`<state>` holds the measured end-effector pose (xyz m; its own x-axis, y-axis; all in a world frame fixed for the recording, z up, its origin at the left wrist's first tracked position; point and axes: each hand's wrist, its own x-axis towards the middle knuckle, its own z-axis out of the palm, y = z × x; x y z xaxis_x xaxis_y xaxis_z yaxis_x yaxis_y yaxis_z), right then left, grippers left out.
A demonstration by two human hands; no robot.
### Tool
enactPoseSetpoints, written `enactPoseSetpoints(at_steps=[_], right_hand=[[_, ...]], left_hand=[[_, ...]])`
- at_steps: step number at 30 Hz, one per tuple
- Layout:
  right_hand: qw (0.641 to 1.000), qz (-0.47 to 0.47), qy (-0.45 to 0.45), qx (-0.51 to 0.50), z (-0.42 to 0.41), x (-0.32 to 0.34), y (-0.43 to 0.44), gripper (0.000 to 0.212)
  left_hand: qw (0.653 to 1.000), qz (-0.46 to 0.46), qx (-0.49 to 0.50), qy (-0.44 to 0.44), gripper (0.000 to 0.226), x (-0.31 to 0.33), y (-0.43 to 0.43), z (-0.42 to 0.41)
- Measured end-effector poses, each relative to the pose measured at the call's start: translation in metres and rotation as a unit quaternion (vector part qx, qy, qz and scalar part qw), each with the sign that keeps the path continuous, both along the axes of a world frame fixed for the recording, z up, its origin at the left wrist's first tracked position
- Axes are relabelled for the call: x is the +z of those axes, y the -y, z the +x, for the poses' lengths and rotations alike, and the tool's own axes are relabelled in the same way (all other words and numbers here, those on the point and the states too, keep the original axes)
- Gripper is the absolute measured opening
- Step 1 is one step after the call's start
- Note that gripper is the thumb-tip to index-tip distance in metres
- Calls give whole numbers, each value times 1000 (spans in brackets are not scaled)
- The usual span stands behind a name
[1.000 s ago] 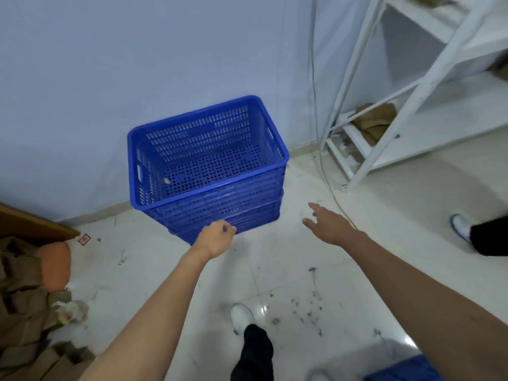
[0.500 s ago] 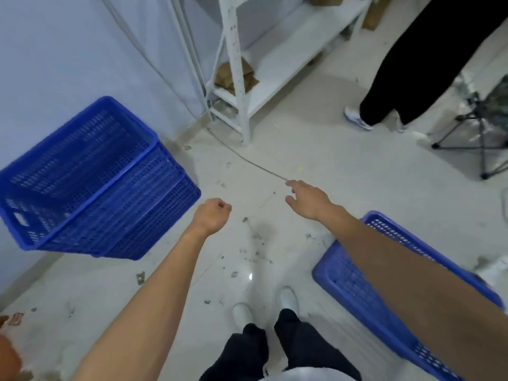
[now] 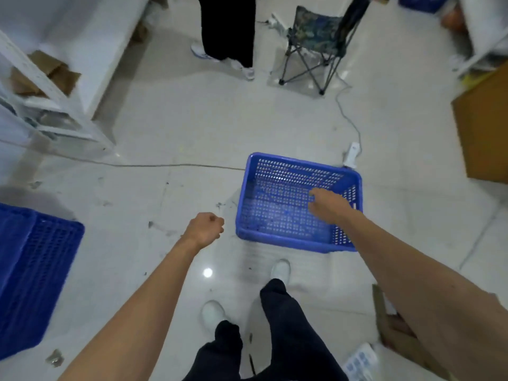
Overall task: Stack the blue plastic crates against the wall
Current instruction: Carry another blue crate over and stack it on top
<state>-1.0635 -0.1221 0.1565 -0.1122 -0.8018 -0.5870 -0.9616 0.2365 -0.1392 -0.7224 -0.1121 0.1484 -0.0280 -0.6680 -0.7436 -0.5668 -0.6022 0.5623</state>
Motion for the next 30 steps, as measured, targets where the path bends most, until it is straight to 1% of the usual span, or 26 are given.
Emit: enactPoseSetpoints(at_steps=[3,7,10,12,14,16,18,21,23,28,30], right_hand=[[999,18,-6,-43,-53,-14,-22,44],[998,19,4,-54,-124,-46,-30,47],[998,33,-2,-60,-176,-81,-13,45],[998,39,-7,-43,-204,-109,4,45],[998,61,-6,-16,-224,-140,22,48],[998,51,-10,17,-246,-182,49,48],[999,30,-13,34,-264,-212,85,46],[996,40,-22,74,-274,-251,116,44],[996,47,-27,65,-276,-280,131,46],[996,40,-31,73,-271,-347,166,56],[997,15,-36,66,-267,-367,179,57]], left_hand=[[999,11,-44,9,20,-7,-6,-49],[996,51,-65,22,22,-29,-5,-115],[994,84,-67,33,28,-60,-1,-171],[992,108,-63,34,32,-86,-5,-210],[988,148,-37,27,29,-124,-13,-245],[982,187,-4,28,30,-170,-19,-276],[970,238,48,8,38,-217,-14,-302],[935,333,115,-36,54,-271,-15,-323],[923,350,155,-45,65,-303,-16,-331],[888,356,285,-62,80,-375,-9,-330],[882,344,319,-50,78,-393,-12,-322]])
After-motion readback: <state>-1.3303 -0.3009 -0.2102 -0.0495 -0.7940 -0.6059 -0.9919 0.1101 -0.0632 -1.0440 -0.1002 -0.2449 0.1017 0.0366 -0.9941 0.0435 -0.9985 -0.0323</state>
